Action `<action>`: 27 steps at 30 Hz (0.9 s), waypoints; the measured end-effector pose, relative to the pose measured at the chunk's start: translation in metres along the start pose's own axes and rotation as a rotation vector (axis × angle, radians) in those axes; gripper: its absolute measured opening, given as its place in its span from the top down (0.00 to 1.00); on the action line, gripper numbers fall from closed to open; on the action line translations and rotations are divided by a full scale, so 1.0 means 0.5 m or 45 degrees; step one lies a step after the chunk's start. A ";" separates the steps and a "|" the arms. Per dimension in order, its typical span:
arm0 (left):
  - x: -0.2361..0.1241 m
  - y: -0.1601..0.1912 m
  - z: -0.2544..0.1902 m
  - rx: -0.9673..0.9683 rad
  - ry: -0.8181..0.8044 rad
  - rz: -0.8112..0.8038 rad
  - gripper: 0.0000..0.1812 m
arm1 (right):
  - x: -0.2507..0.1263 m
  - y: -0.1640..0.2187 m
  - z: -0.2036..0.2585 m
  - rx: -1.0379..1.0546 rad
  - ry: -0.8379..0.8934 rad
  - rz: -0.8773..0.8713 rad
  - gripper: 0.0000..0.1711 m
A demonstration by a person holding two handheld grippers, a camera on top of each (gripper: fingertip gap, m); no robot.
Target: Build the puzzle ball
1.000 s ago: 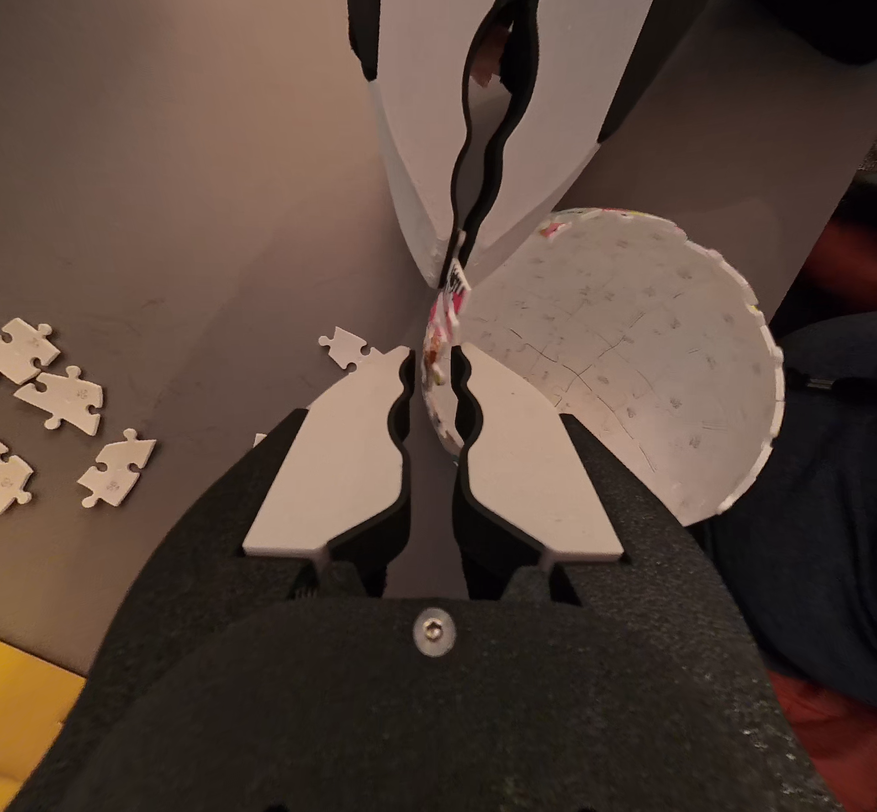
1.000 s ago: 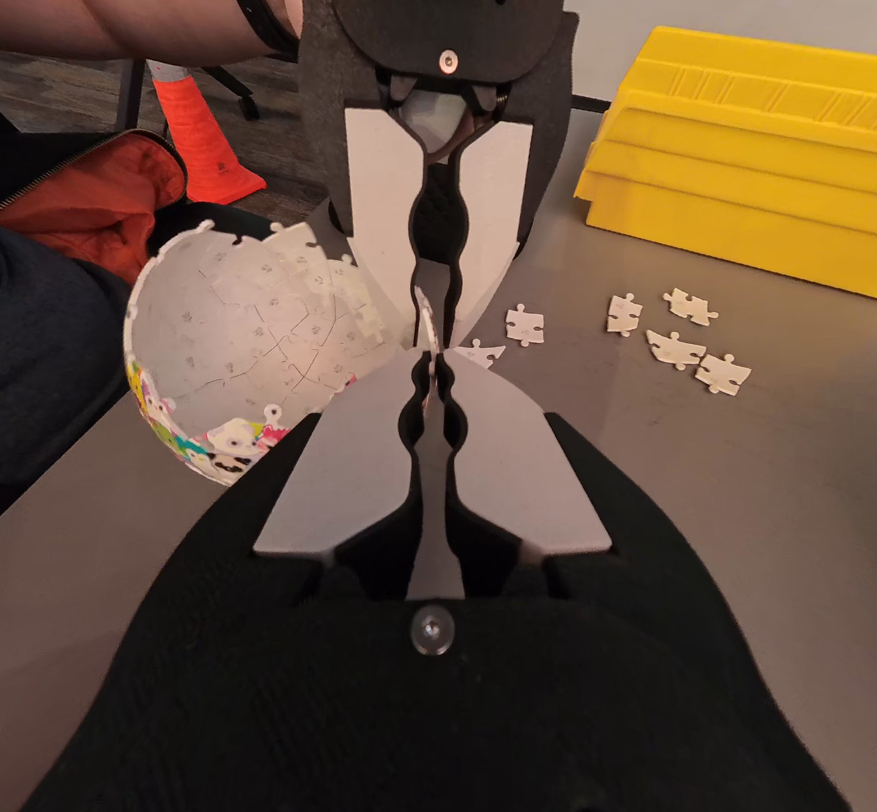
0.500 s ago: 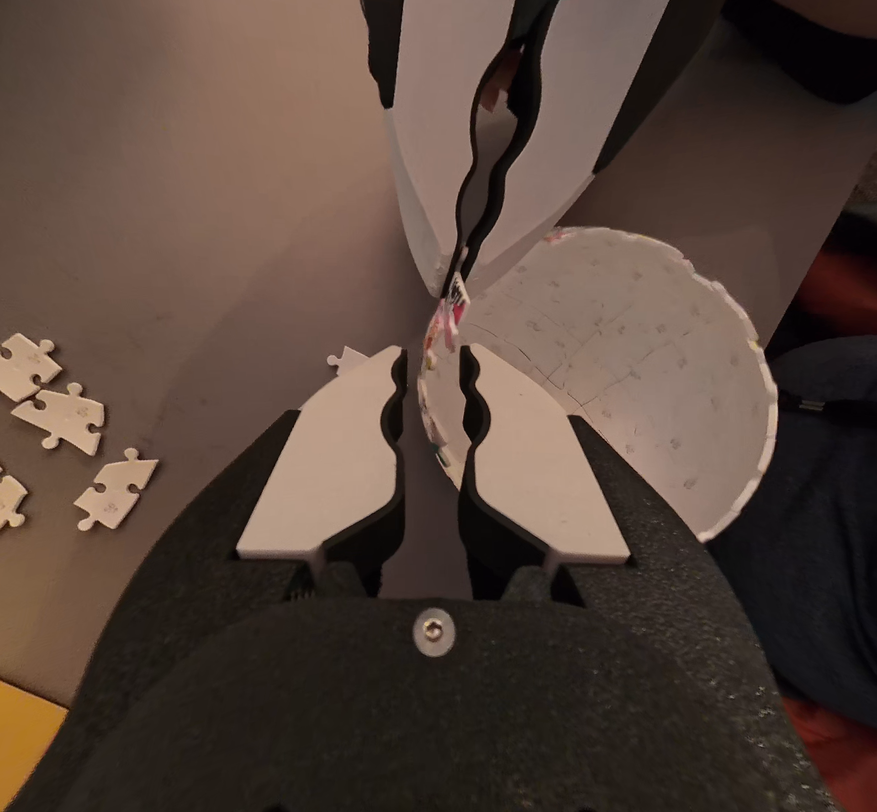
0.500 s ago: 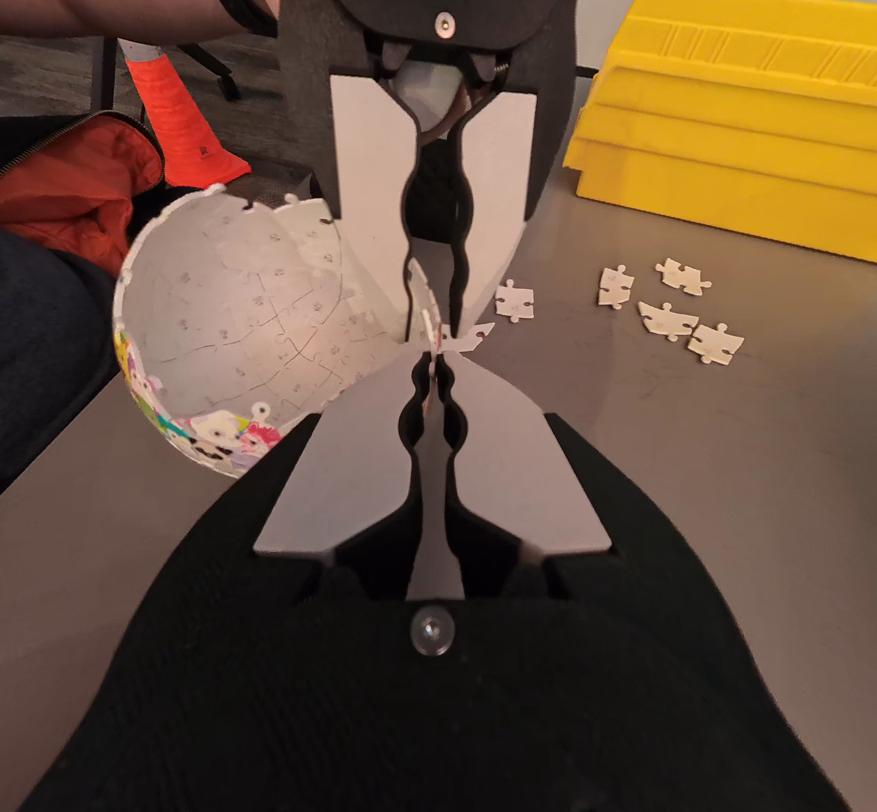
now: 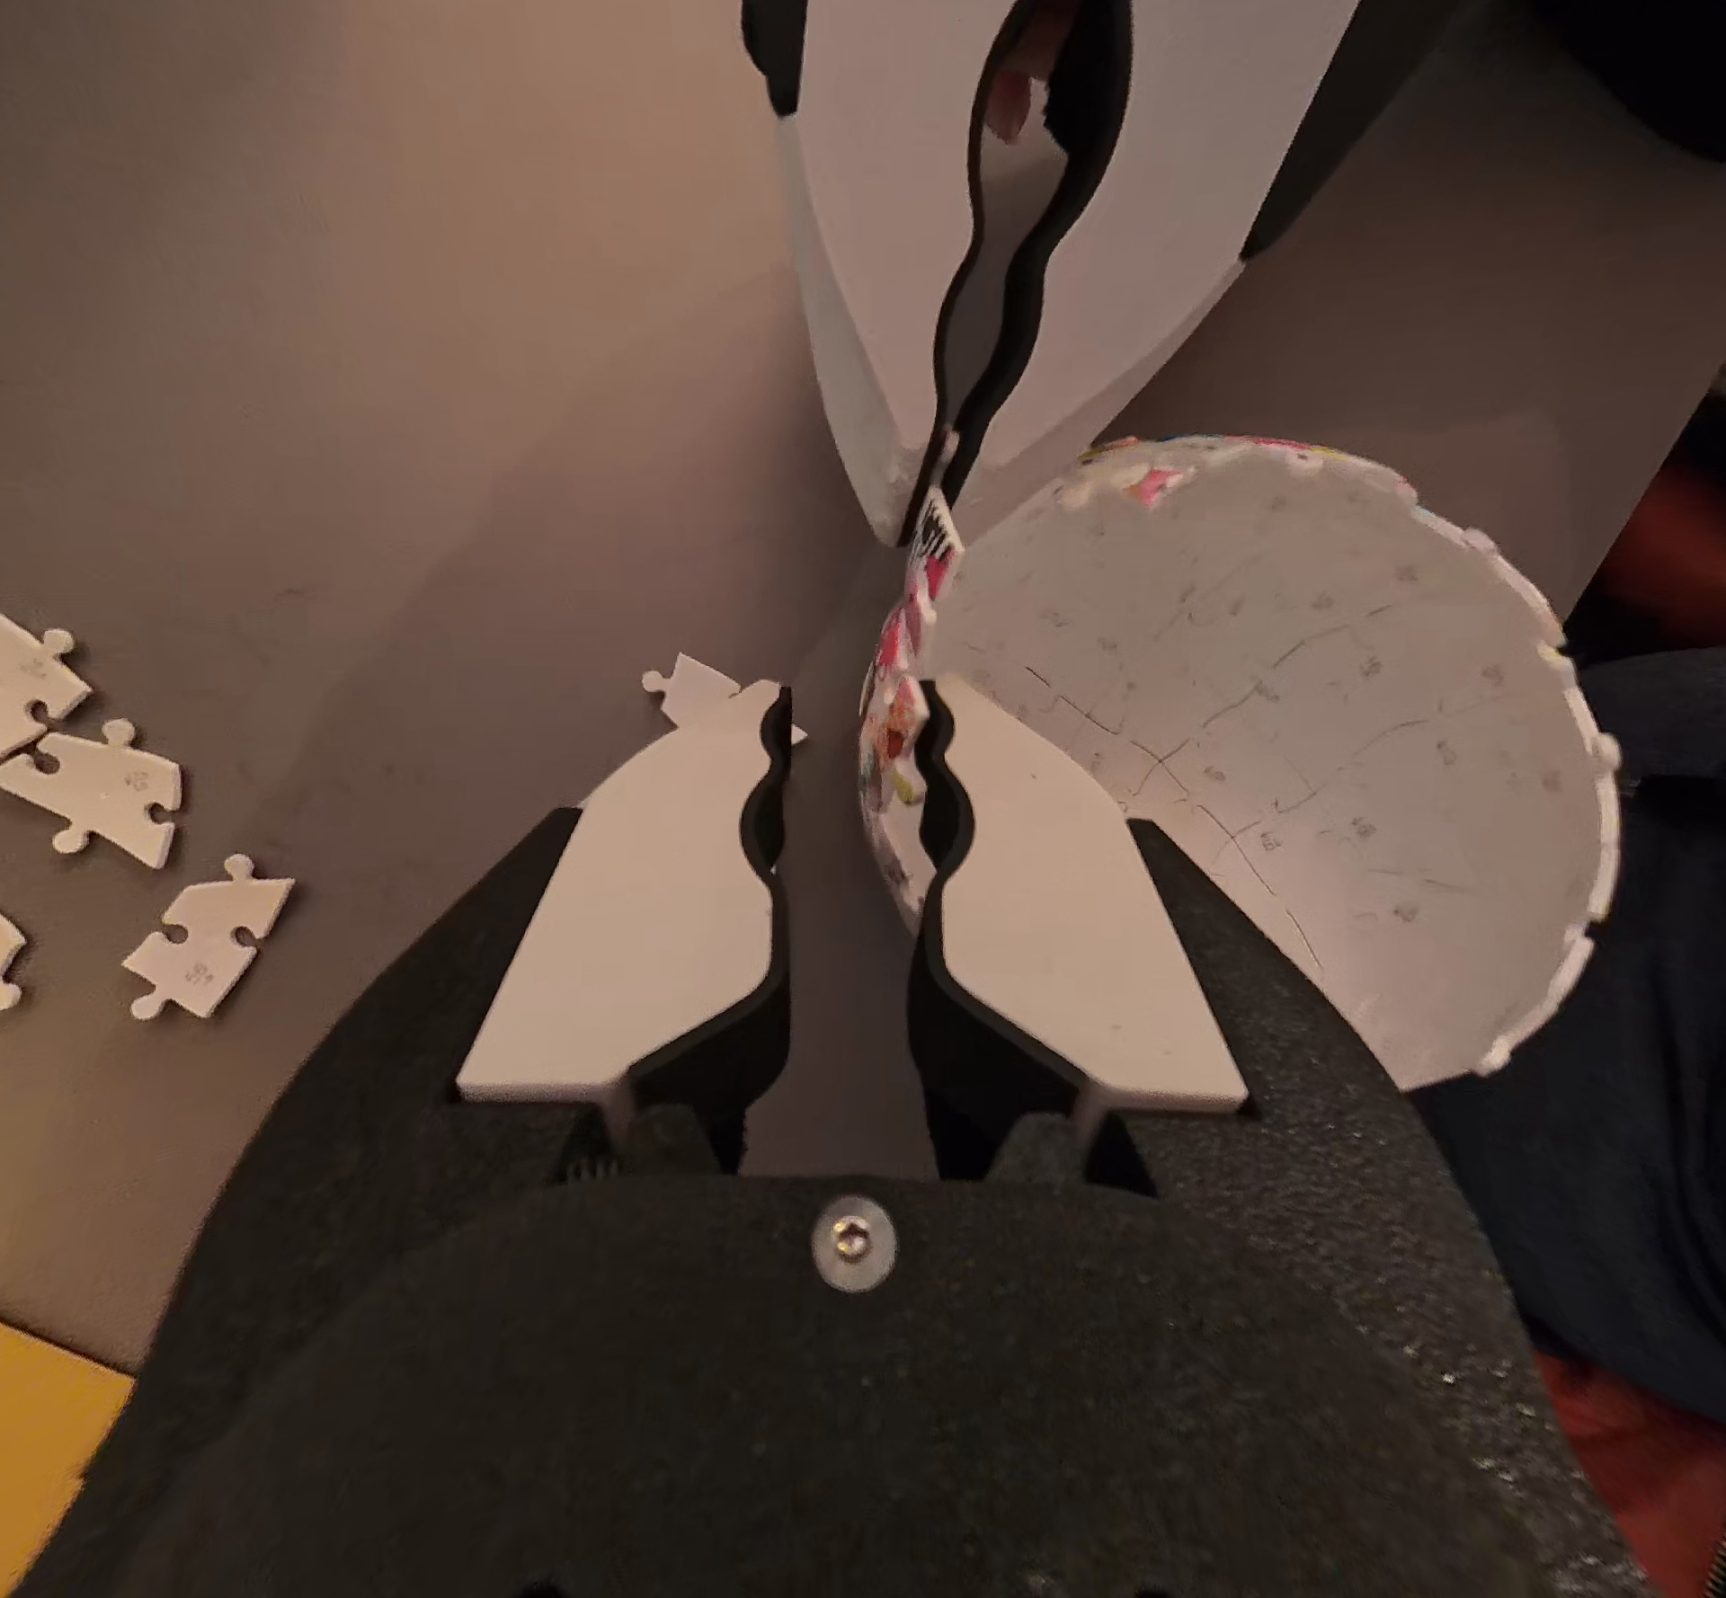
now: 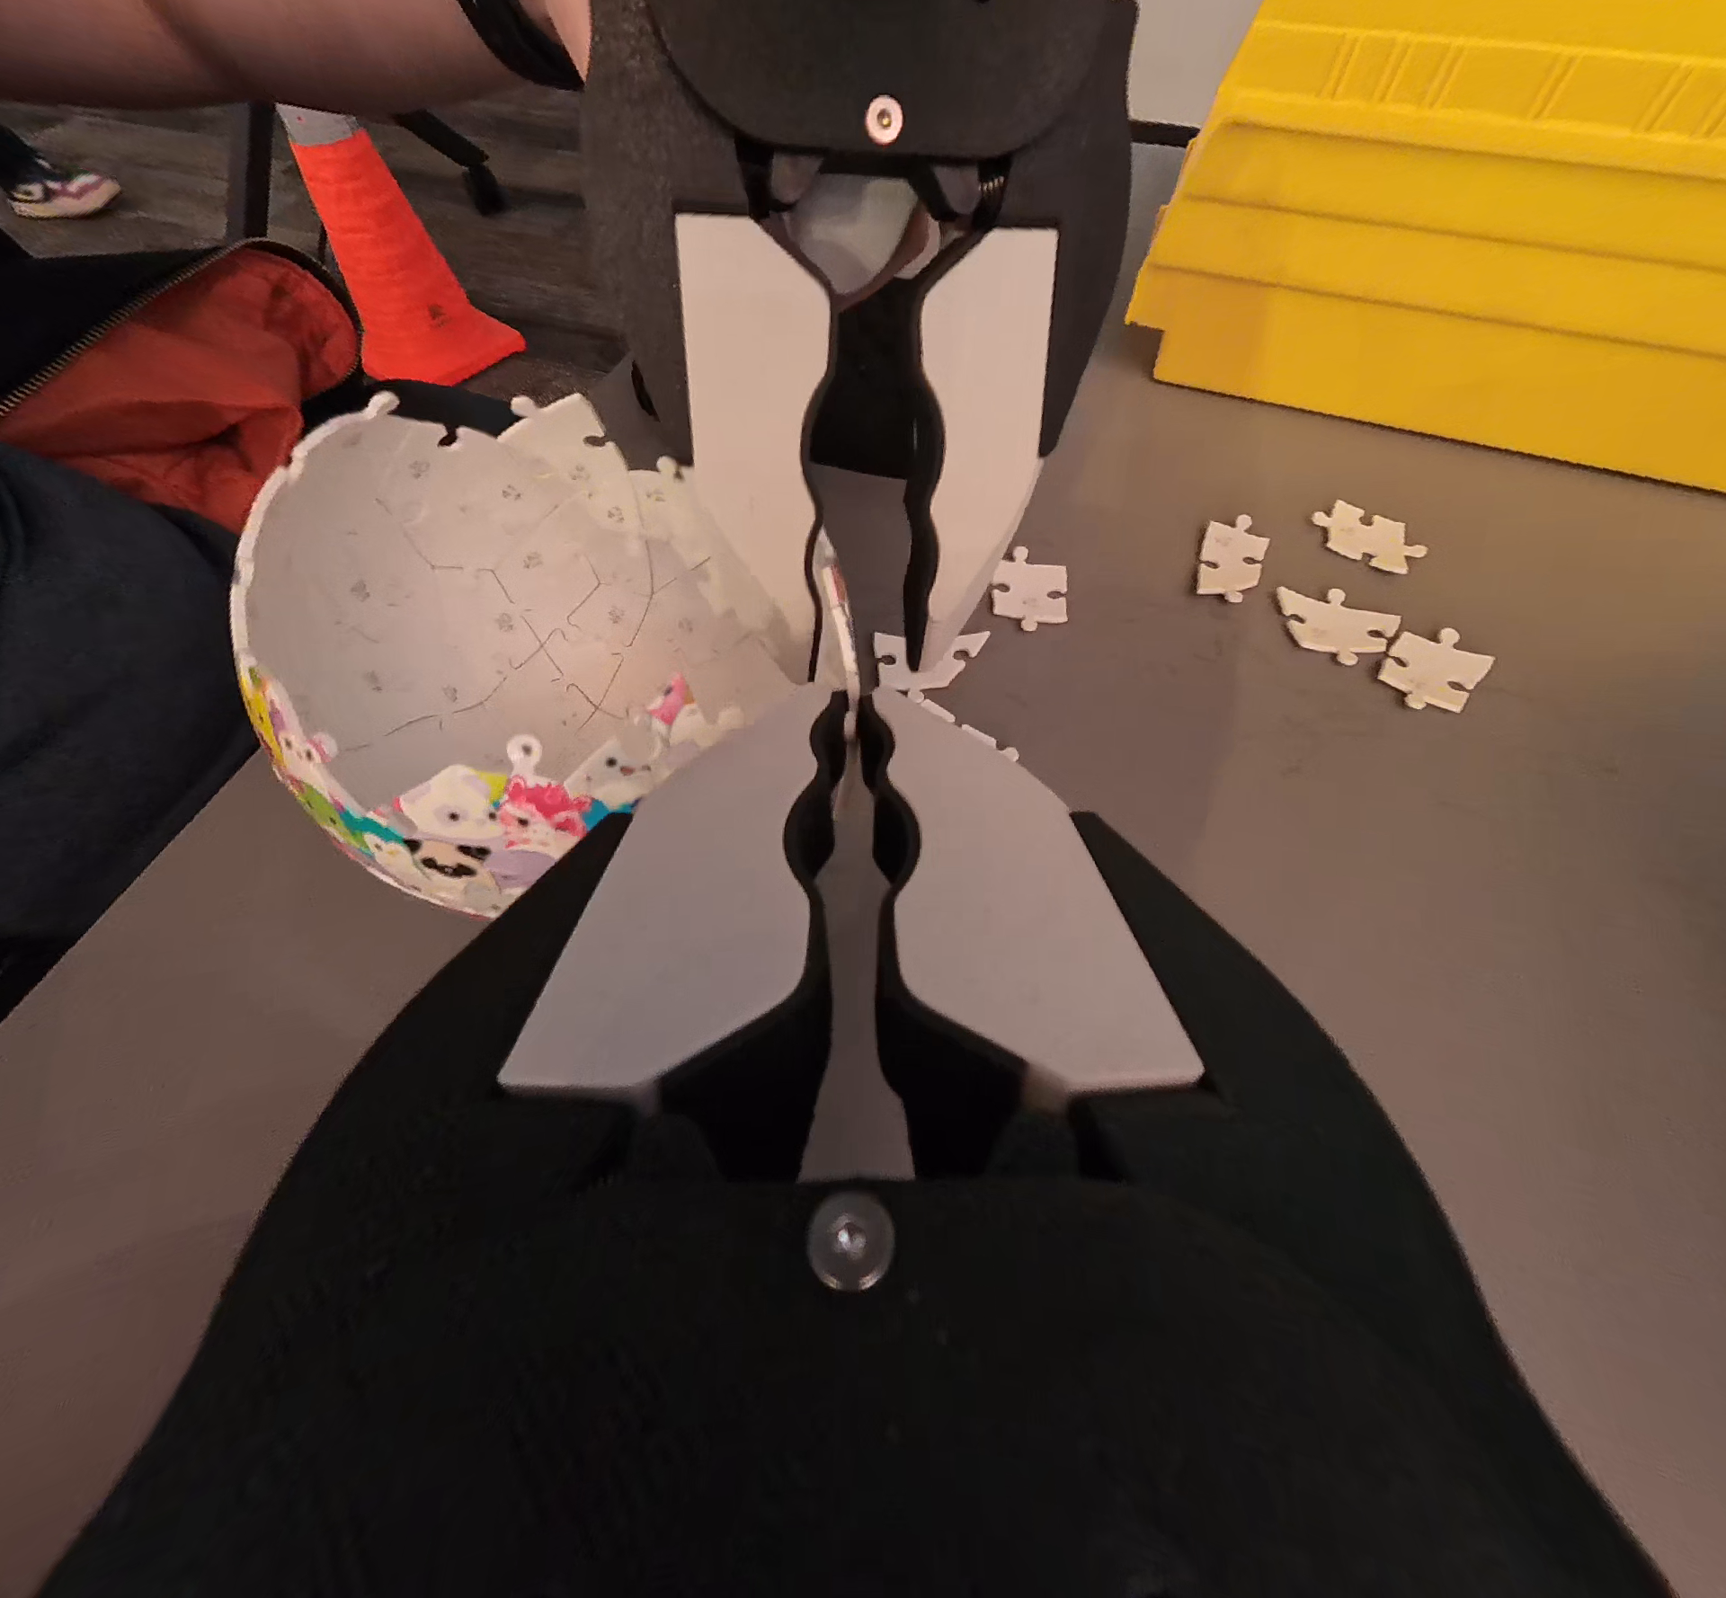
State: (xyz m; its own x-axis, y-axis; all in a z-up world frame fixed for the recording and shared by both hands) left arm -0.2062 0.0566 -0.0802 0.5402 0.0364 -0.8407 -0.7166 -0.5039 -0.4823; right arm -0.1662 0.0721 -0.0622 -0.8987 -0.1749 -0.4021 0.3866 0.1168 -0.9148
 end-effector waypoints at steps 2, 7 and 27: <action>-0.010 0.001 -0.001 0.002 0.001 -0.016 0.86 | 0.000 -0.004 0.002 0.011 -0.009 -0.012 0.98; -0.008 0.009 -0.004 0.052 -0.010 0.036 0.92 | -0.002 -0.009 0.001 0.014 -0.003 -0.026 0.98; 0.006 0.002 -0.001 0.030 0.011 -0.001 0.93 | 0.011 -0.004 -0.007 0.068 0.046 -0.026 0.98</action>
State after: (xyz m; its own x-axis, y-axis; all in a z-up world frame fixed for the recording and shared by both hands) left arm -0.2050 0.0560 -0.0830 0.5444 0.0296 -0.8383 -0.7262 -0.4836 -0.4887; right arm -0.1728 0.0743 -0.0623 -0.9131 -0.1415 -0.3824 0.3775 0.0609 -0.9240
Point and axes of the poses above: each gripper's, where its closed fingertips meet, x out along the fingers, y out of its underside, z = x × y across the jaws, the point moved 2 cm from there along -x, back along the fingers, and after that the axes turned 7 degrees about y, right-handed, at the moved point
